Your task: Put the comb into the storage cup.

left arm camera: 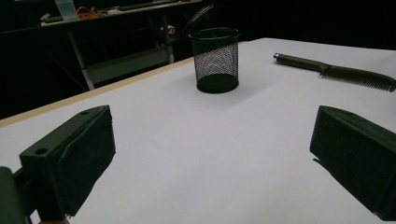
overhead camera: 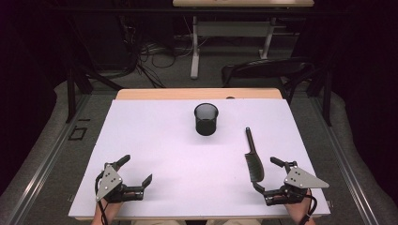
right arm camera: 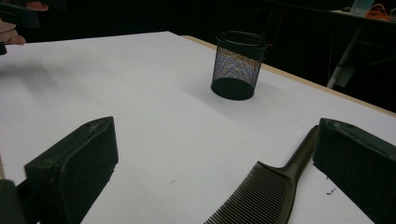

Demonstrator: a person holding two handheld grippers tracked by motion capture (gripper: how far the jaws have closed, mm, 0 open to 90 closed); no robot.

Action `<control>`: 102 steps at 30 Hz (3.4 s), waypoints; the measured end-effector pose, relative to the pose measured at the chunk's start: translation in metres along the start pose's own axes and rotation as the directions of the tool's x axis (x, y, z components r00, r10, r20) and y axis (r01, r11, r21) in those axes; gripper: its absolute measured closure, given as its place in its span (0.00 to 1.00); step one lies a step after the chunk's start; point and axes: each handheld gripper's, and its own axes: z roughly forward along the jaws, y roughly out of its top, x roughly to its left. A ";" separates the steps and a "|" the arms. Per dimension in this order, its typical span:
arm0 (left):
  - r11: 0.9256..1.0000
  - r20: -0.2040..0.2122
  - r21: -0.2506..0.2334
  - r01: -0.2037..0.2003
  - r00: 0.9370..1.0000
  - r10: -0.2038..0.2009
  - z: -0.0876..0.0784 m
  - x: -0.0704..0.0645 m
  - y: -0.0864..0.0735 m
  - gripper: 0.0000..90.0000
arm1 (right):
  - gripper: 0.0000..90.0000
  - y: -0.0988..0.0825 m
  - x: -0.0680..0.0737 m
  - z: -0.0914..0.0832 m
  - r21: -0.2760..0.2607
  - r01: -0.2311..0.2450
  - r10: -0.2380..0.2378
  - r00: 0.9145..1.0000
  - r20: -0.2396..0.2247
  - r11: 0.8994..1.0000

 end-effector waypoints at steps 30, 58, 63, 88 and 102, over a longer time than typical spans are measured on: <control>1.000 0.006 0.004 0.005 1.000 -0.005 0.004 0.000 0.000 0.00 | 0.00 0.011 -0.001 0.018 0.092 -0.062 0.056 0.996 0.063 0.994; 1.000 0.000 0.008 0.002 1.000 -0.002 0.005 0.000 0.000 0.00 | 0.00 0.028 -0.007 0.040 0.171 -0.086 0.066 0.990 0.122 0.982; 1.000 -0.002 0.009 0.003 1.000 -0.003 0.005 0.001 0.000 0.00 | 0.00 0.031 -0.009 0.045 0.189 -0.102 0.077 0.988 0.133 0.977; 1.000 -0.006 0.004 -0.003 1.000 0.003 0.004 0.000 0.001 0.00 | 0.00 0.039 -0.024 0.066 0.257 -0.176 0.133 0.975 0.175 0.950; 1.000 -0.007 0.003 -0.005 1.000 0.005 0.004 0.000 0.001 0.00 | 0.00 0.045 -0.036 0.082 0.282 -0.223 0.171 0.965 0.197 0.933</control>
